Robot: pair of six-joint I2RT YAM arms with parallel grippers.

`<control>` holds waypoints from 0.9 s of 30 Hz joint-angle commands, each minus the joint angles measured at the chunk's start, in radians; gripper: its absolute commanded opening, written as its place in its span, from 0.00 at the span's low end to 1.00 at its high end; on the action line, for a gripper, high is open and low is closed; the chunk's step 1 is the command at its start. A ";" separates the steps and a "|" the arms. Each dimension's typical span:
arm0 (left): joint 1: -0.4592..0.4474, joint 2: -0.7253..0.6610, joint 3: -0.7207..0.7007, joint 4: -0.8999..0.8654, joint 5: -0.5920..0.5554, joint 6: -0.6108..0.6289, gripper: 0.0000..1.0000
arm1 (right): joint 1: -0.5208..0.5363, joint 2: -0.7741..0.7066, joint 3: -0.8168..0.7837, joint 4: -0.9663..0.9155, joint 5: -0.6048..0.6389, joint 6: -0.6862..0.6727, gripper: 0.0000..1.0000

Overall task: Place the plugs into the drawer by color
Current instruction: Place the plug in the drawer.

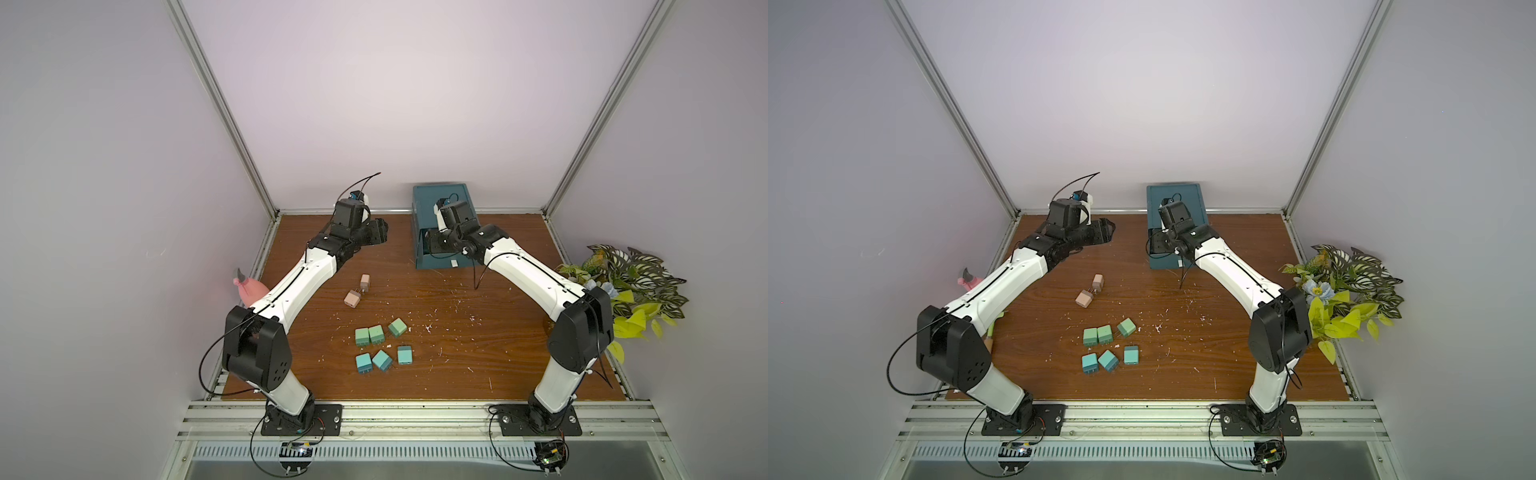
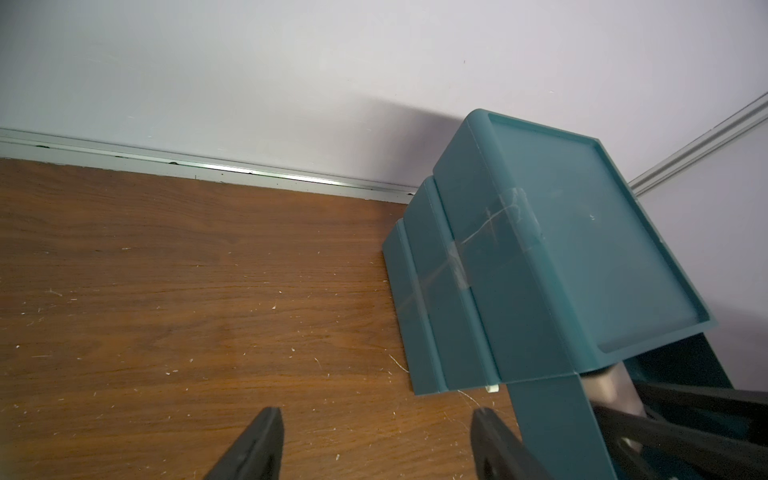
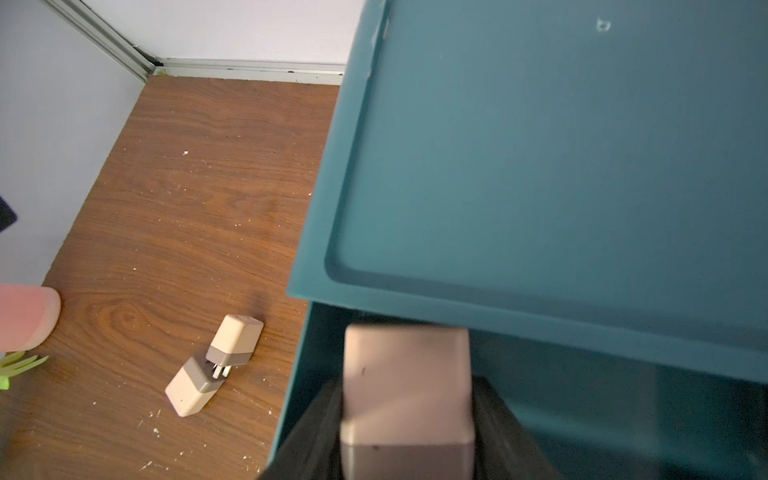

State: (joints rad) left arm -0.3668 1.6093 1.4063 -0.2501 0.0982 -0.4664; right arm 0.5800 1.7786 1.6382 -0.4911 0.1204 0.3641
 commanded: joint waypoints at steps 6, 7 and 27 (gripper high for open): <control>-0.004 -0.020 -0.009 -0.007 -0.030 0.025 0.67 | -0.016 -0.017 0.049 0.003 -0.032 0.004 0.41; -0.004 -0.019 -0.009 -0.010 -0.032 0.026 0.67 | -0.017 -0.018 0.048 0.000 -0.036 0.001 0.42; -0.004 0.010 -0.067 -0.185 -0.125 0.130 0.65 | -0.020 -0.186 -0.013 0.068 -0.083 -0.030 0.62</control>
State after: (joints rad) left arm -0.3668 1.6104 1.3483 -0.3500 0.0231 -0.3943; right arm 0.5613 1.7031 1.6405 -0.4793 0.0669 0.3481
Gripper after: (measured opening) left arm 0.653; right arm 0.615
